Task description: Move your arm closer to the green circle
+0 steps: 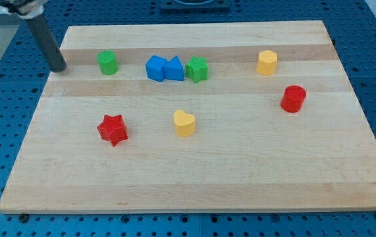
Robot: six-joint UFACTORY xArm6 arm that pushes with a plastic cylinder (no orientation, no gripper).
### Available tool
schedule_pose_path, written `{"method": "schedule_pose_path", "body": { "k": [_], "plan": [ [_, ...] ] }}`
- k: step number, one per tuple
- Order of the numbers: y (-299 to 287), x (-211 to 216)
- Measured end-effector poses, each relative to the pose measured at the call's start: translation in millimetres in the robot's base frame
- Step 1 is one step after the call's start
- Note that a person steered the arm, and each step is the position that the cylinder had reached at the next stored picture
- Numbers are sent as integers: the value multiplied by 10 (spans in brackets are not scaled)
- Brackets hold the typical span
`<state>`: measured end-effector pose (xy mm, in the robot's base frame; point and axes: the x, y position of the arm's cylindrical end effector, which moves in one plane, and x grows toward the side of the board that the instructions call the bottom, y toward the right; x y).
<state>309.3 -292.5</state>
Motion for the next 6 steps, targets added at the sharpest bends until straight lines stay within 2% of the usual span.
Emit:
{"method": "schedule_pose_path", "body": {
  "k": [1, 3, 4, 5, 6],
  "plan": [
    [57, -208],
    [453, 332],
    [432, 293],
    [216, 13],
    [336, -54]
  ]
}}
